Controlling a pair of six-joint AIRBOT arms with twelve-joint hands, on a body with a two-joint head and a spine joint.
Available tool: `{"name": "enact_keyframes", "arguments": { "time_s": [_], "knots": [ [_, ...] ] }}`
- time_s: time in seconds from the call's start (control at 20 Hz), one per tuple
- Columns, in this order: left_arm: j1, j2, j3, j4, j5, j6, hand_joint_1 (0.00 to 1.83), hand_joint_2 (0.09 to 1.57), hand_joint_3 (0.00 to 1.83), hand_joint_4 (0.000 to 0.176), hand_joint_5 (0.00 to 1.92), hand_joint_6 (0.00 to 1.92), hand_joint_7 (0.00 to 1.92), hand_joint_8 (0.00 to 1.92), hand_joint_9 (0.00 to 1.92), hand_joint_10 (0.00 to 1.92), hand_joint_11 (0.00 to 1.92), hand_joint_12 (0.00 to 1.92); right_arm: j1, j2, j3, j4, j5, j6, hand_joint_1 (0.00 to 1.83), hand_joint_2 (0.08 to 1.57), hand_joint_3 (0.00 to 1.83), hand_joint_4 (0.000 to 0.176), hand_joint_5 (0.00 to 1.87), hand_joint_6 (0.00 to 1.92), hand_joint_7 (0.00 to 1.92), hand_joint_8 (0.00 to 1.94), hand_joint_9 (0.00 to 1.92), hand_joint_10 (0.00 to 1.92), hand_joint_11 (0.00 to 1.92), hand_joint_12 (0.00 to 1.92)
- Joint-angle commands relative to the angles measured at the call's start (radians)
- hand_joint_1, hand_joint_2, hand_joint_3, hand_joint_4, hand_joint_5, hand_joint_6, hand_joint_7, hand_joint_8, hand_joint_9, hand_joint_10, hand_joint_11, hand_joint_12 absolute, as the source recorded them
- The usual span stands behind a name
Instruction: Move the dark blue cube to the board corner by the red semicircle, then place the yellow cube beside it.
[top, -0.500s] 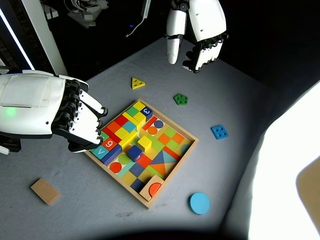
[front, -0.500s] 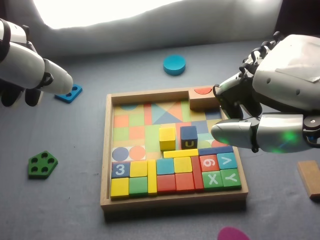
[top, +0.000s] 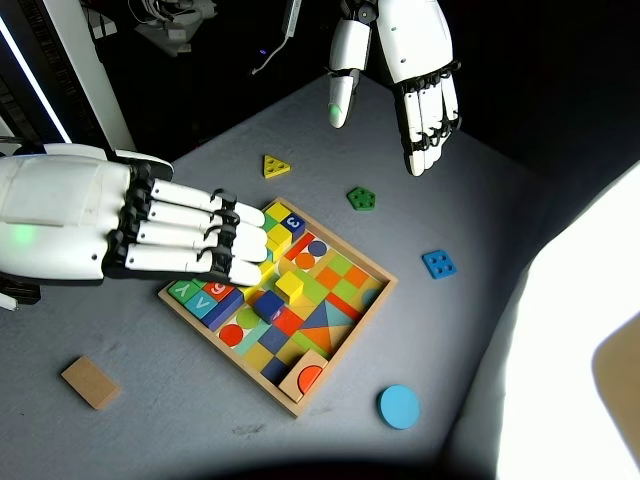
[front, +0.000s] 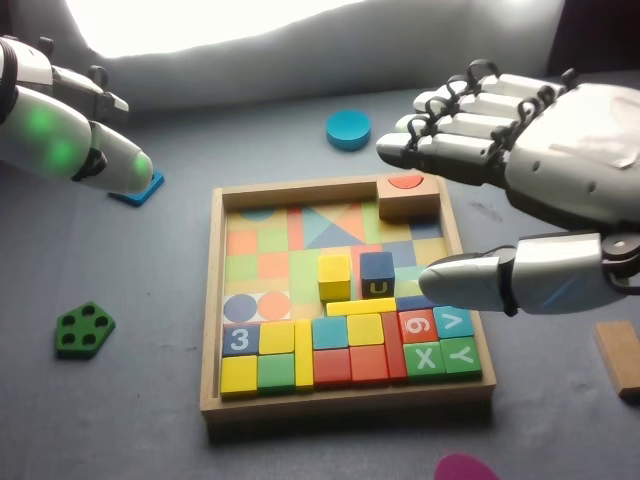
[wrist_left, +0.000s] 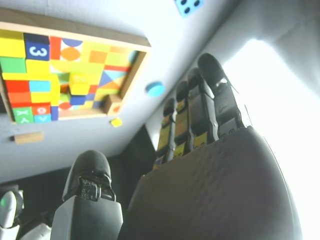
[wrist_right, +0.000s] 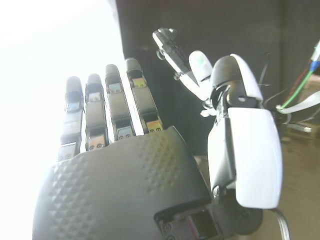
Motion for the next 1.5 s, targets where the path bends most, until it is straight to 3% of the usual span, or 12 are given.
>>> {"name": "enact_keyframes", "arguments": {
  "time_s": [0.0,0.1,0.2,0.3,0.35,0.55,0.65,0.85,1.1,1.15,1.25,1.45],
  "knots": [
    [-0.012,0.003,0.003,0.037,-0.069,0.001,0.07,1.22,0.0,0.037,0.09,0.01,0.16,0.0,0.18,0.01,0.0,0.68,0.009,0.0,0.002,0.001,0.085,-0.004,0.0,1.12,0.0,0.005,0.16,0.01,0.12,0.0,0.05,0.01,0.0,0.18],
    [-0.012,0.003,0.001,0.037,-0.072,0.001,0.03,1.23,0.0,0.032,0.08,0.0,0.15,0.0,0.17,0.0,0.0,0.68,0.009,-0.02,0.022,0.001,0.046,-0.031,0.0,1.11,0.0,0.036,0.15,0.0,0.08,0.0,0.02,0.0,0.0,0.02],
    [-0.011,0.003,-0.001,0.04,-0.074,0.001,0.01,1.23,0.0,0.034,0.07,0.0,0.12,0.0,0.14,0.0,0.0,0.65,0.009,-0.038,0.041,0.002,0.016,-0.033,0.0,1.09,0.0,0.093,0.2,0.02,0.0,0.0,0.0,0.0,0.0,0.0],
    [-0.011,0.003,-0.004,0.04,-0.076,0.001,0.01,1.22,0.0,0.03,0.08,0.0,0.16,0.01,0.18,0.01,0.0,0.66,0.011,-0.056,0.052,0.009,0.015,-0.037,0.0,1.09,0.0,0.109,0.38,0.1,0.0,0.0,0.0,0.0,0.0,0.0],
    [-0.011,0.003,-0.005,0.04,-0.076,0.001,0.0,1.21,0.0,0.03,0.09,0.0,0.16,0.01,0.18,0.01,0.0,0.65,0.013,-0.063,0.053,0.05,0.014,-0.07,0.0,1.1,0.0,0.107,0.42,0.11,0.0,0.0,0.0,0.0,0.0,0.0],
    [-0.011,0.006,-0.014,0.04,-0.076,-0.001,0.0,1.21,0.0,0.035,0.09,0.0,0.17,0.0,0.19,0.0,0.0,0.73,0.034,-0.125,0.062,0.527,0.014,-0.537,0.0,1.12,0.0,0.073,0.58,0.11,0.0,0.0,0.0,0.0,0.0,0.0],
    [-0.013,0.006,-0.016,0.04,-0.076,-0.007,0.0,1.2,0.0,0.038,0.1,0.01,0.15,0.0,0.19,0.0,0.0,0.75,0.04,-0.156,0.069,0.713,0.038,-0.696,0.0,1.12,0.0,0.074,0.63,0.13,0.0,0.0,0.0,0.0,0.0,0.0],
    [-0.012,0.007,-0.016,0.04,-0.076,-0.007,0.0,1.19,0.0,0.036,0.1,0.0,0.18,0.01,0.22,0.01,0.0,0.8,0.049,-0.187,0.069,0.874,0.077,-0.833,0.0,1.11,0.0,0.055,0.71,0.08,0.03,0.01,0.0,0.0,0.0,0.0],
    [-0.013,0.007,-0.015,0.039,-0.079,-0.008,0.0,1.19,0.0,0.033,0.11,0.01,0.18,0.0,0.21,0.01,0.0,0.82,0.034,-0.276,0.11,1.005,0.135,-0.983,0.0,1.11,0.0,0.085,0.7,0.07,0.04,0.01,0.0,0.0,0.0,0.0],
    [-0.014,0.007,-0.014,0.039,-0.078,-0.012,0.0,1.19,0.0,0.037,0.12,0.01,0.19,0.01,0.23,0.01,0.0,0.85,0.034,-0.293,0.123,1.059,0.141,-1.025,0.0,1.11,0.0,0.059,0.7,0.06,0.04,0.01,0.0,0.0,0.0,0.0],
    [-0.016,0.007,-0.012,0.039,-0.075,-0.013,0.0,1.2,0.0,0.023,0.13,0.01,0.19,0.0,0.23,0.01,0.0,0.86,0.032,-0.312,0.135,1.071,0.146,-1.031,0.0,1.11,0.0,0.051,0.69,0.06,0.05,0.01,0.0,0.0,0.0,0.0],
    [-0.017,0.006,-0.004,0.039,-0.075,-0.013,0.0,1.19,0.0,0.031,0.12,0.0,0.19,0.0,0.22,0.0,0.0,0.82,0.024,-0.331,0.135,1.071,0.147,-1.05,0.0,1.11,0.0,0.051,0.69,0.05,0.07,0.01,0.0,0.0,0.0,0.0]
  ]
}}
